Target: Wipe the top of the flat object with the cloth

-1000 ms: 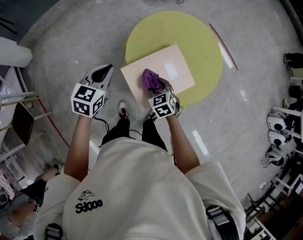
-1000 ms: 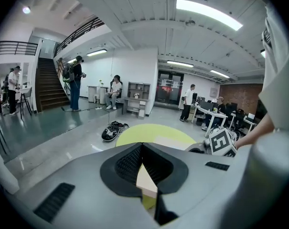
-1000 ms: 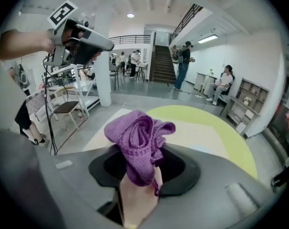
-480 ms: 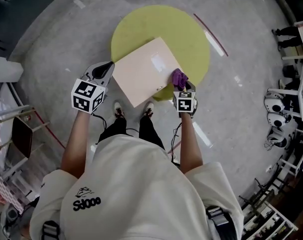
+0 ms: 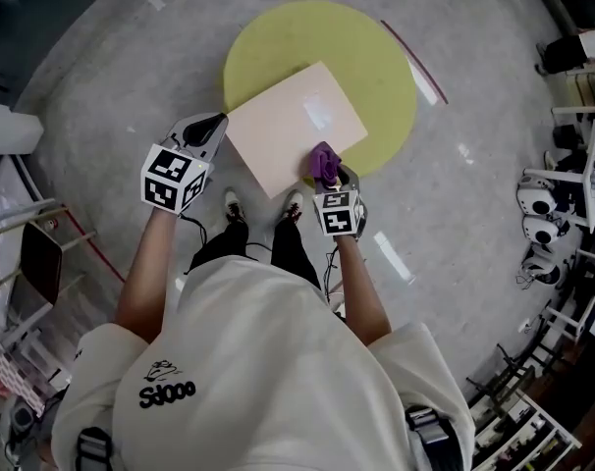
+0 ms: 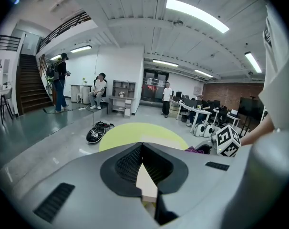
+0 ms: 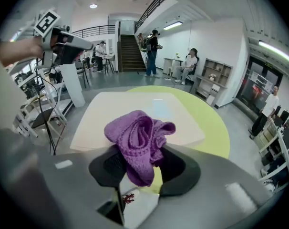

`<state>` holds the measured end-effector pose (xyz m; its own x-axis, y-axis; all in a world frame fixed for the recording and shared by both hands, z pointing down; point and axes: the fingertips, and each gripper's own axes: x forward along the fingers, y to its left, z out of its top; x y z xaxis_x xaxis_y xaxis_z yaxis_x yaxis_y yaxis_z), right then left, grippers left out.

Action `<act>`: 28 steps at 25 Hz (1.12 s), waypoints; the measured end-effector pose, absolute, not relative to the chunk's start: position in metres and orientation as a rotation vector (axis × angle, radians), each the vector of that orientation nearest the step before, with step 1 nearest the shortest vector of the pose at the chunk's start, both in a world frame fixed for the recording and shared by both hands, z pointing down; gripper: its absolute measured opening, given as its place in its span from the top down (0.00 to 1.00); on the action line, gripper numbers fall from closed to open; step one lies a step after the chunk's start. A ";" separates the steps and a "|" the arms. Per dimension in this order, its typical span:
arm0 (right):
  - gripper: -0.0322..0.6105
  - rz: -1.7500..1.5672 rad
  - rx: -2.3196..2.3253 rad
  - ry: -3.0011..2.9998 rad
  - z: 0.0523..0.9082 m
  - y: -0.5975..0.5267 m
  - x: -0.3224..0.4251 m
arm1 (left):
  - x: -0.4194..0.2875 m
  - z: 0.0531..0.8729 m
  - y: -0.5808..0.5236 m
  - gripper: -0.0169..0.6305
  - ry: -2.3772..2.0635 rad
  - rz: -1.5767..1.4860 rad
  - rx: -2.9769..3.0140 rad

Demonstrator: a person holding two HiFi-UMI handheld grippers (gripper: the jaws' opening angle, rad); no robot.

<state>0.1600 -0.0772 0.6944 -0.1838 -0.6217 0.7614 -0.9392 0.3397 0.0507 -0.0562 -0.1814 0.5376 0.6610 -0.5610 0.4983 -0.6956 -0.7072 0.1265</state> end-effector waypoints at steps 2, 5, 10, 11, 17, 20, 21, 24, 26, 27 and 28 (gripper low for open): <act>0.68 0.576 1.350 -1.916 0.691 -0.071 0.142 | -0.063 0.538 -0.180 0.96 -1.000 0.622 2.571; 0.68 0.602 1.327 -1.938 0.691 -0.061 0.113 | -0.072 0.541 -0.178 0.96 -0.991 0.624 2.571; 0.68 0.606 1.291 -1.964 0.692 -0.052 0.069 | -0.087 0.545 -0.178 0.96 -0.975 0.623 2.577; 0.68 0.615 1.285 -1.968 0.691 -0.052 0.061 | -0.089 0.546 -0.179 0.96 -0.972 0.623 2.578; 0.68 0.653 1.200 -2.050 0.687 -0.052 0.005 | -0.101 0.548 -0.183 0.96 -0.981 0.622 2.576; 0.68 0.675 1.131 -2.132 0.683 -0.055 -0.026 | -0.108 0.547 -0.188 0.96 -1.000 0.617 2.577; 0.68 0.678 1.122 -2.160 0.678 -0.058 -0.033 | -0.111 0.545 -0.189 0.96 -1.012 0.611 2.575; 0.68 0.665 1.156 -2.220 0.655 -0.077 -0.035 | -0.117 0.536 -0.195 0.96 -1.053 0.593 2.573; 0.68 0.649 1.194 -2.251 0.636 -0.094 -0.025 | -0.120 0.530 -0.200 0.96 -1.080 0.581 2.578; 0.68 0.635 1.216 -2.265 0.626 -0.104 -0.019 | -0.120 0.526 -0.203 0.96 -1.095 0.574 2.582; 0.68 0.616 1.241 -2.275 0.614 -0.115 -0.011 | -0.119 0.521 -0.206 0.96 -1.110 0.565 2.588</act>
